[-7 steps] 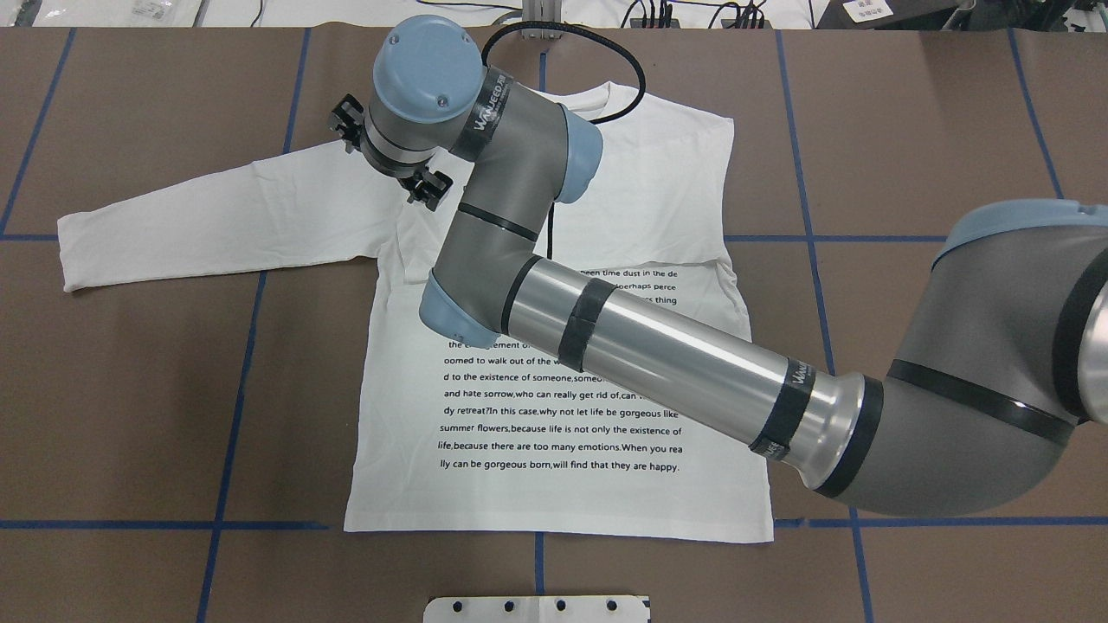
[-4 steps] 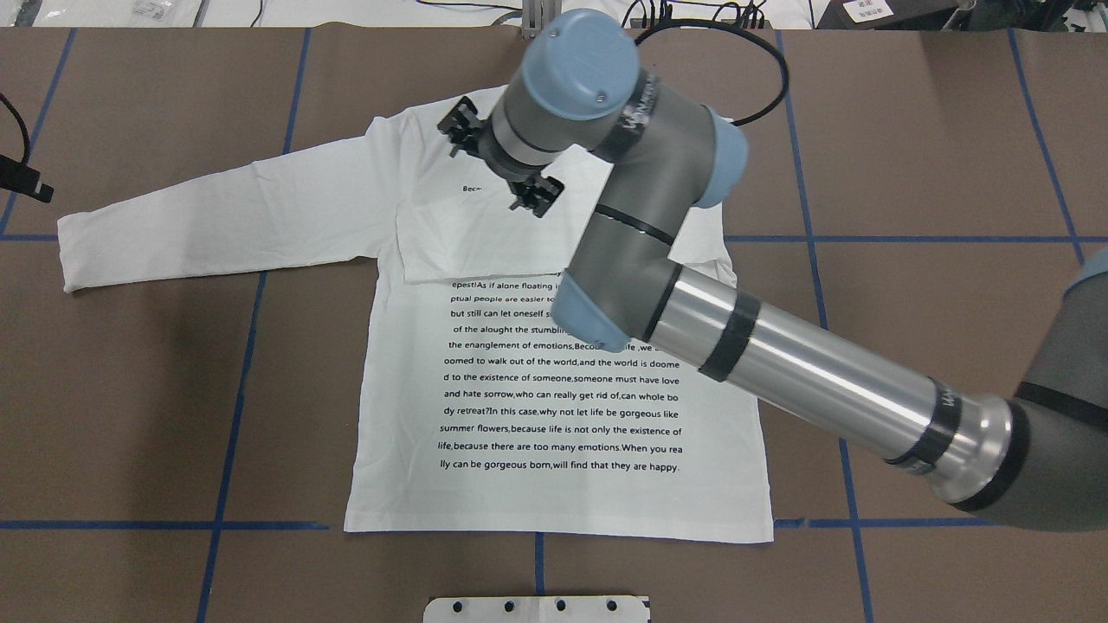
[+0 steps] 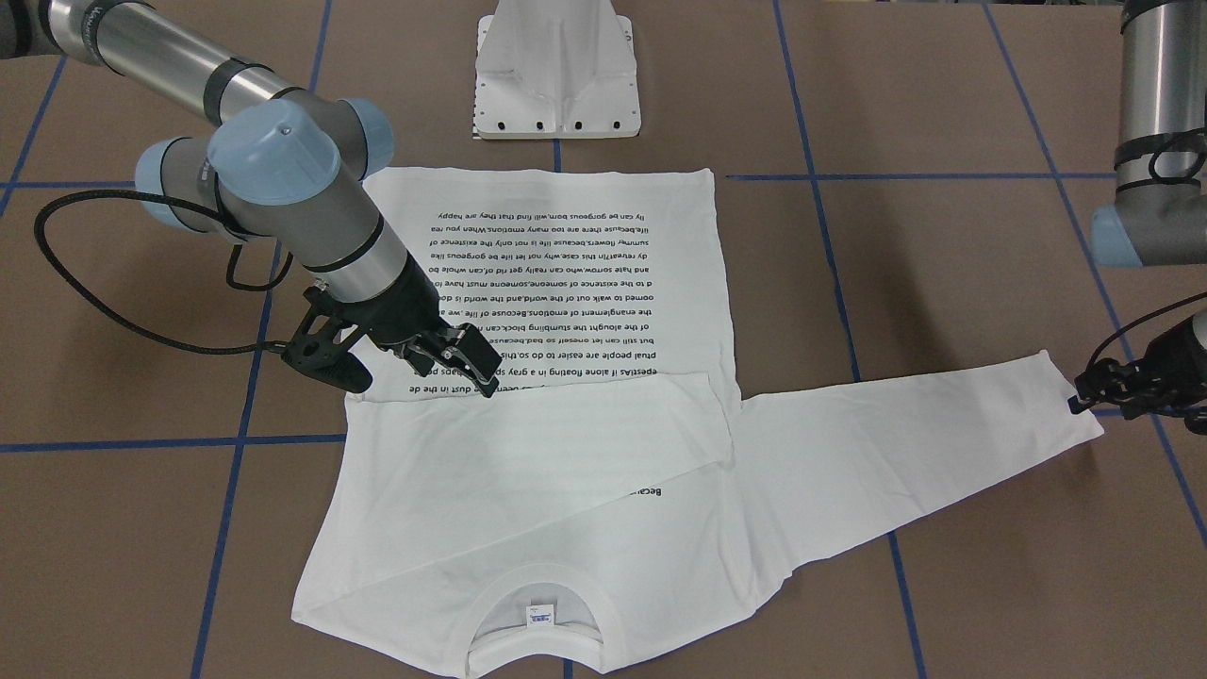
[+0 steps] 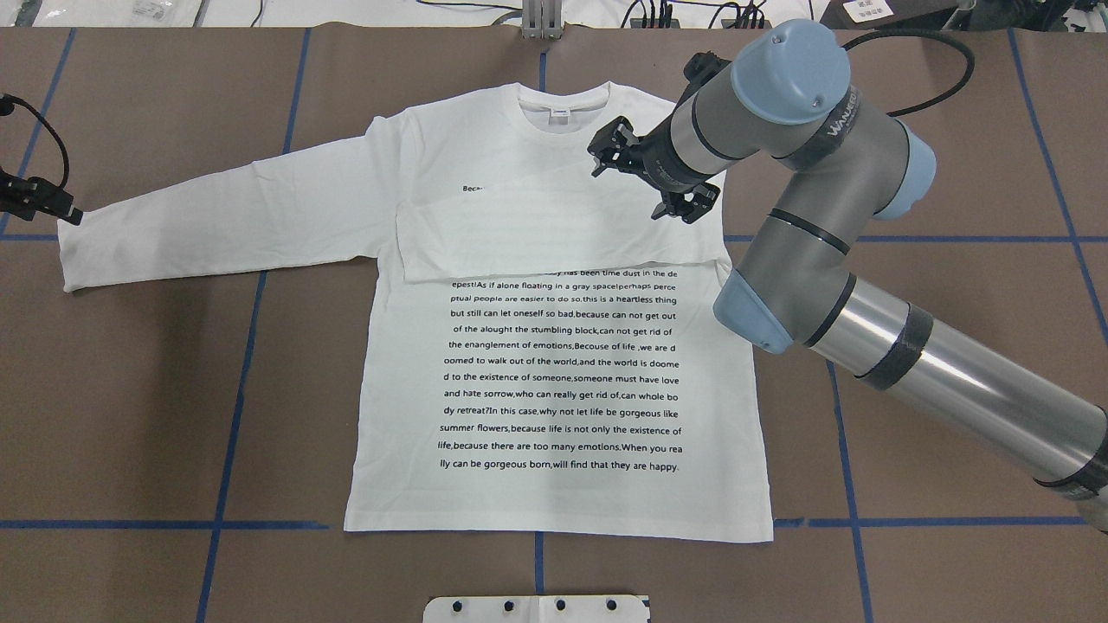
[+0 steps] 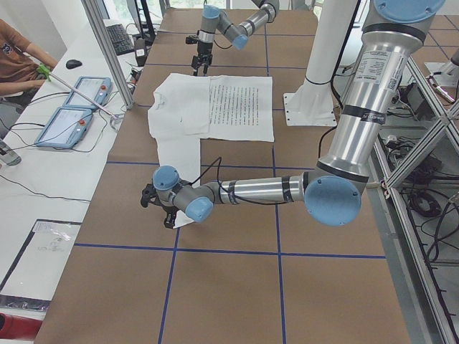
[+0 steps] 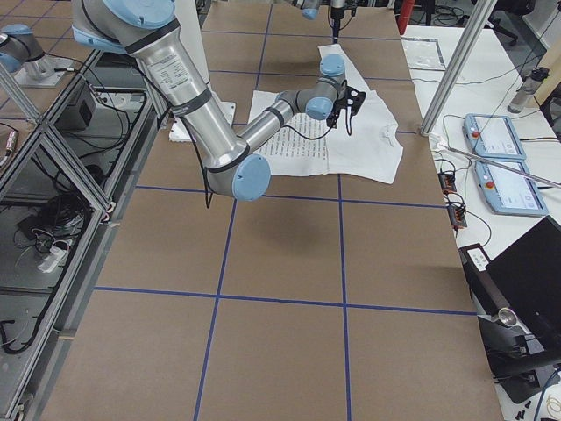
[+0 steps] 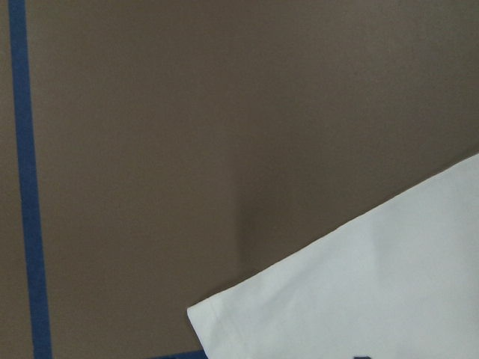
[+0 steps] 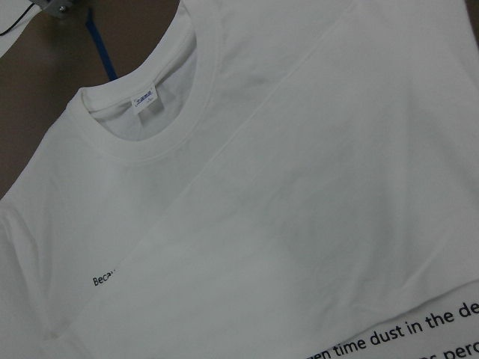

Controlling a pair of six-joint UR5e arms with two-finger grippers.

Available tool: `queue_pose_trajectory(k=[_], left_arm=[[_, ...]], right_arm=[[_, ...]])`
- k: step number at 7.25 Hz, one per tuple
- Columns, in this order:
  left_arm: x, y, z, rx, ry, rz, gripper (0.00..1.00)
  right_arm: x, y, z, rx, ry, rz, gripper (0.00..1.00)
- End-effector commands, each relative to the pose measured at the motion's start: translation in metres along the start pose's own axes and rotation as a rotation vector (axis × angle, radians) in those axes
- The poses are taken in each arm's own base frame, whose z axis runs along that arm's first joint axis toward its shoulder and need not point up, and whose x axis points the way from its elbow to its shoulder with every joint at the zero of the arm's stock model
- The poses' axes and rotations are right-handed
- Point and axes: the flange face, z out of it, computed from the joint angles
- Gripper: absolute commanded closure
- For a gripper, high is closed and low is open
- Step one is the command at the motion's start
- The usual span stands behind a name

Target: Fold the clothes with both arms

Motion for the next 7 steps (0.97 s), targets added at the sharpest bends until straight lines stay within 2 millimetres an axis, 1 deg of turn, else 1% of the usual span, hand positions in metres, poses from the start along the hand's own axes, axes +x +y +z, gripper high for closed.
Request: queue_pose_trajectory(k=[1,2,4,6,7], left_arm=[[0.001,-0.002,0.01,-0.017,-0.003,-0.003,0.28],[0.0,-0.002,0.015,-0.018,-0.019,-0.005,0.3],[0.006,-0.005,0.022,-0.027,-0.028,-0.001,0.32],[0.0,-0.002,0.026,-0.033,-0.033,-0.006,0.35],[-0.001,-0.002,0.027,-0.035,-0.034,-0.008,0.36]], right_arm=[[0.009,-0.005,0.0,0.004,0.008,-0.001,0.01],[0.011,-0.005,0.002,0.008,0.012,0.0,0.01],[0.017,-0.007,0.003,0.011,0.017,0.002,0.01],[0.016,-0.005,0.003,0.01,0.015,0.0,0.01],[0.017,-0.006,0.003,0.013,0.016,0.002,0.01]])
